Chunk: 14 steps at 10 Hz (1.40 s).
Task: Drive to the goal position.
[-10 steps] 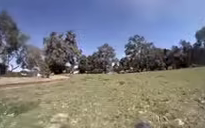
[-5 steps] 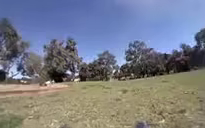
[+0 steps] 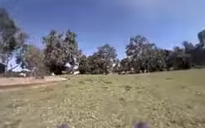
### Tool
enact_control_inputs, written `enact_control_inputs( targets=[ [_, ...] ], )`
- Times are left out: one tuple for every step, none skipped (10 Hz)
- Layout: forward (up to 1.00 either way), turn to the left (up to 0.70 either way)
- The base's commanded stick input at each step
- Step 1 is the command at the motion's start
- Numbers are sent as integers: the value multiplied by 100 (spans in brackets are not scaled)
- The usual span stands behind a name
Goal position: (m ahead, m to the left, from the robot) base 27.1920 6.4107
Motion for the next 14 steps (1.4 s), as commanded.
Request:
enact_control_inputs(
  targets=[
    [100, 0],
    [100, 0],
    [100, 0],
    [100, 0],
    [100, 0],
    [100, 0],
    [100, 0],
    [100, 0],
    [100, 0],
    [100, 0],
    [100, 0],
    [100, 0],
    [100, 0],
    [100, 0]
  ],
)
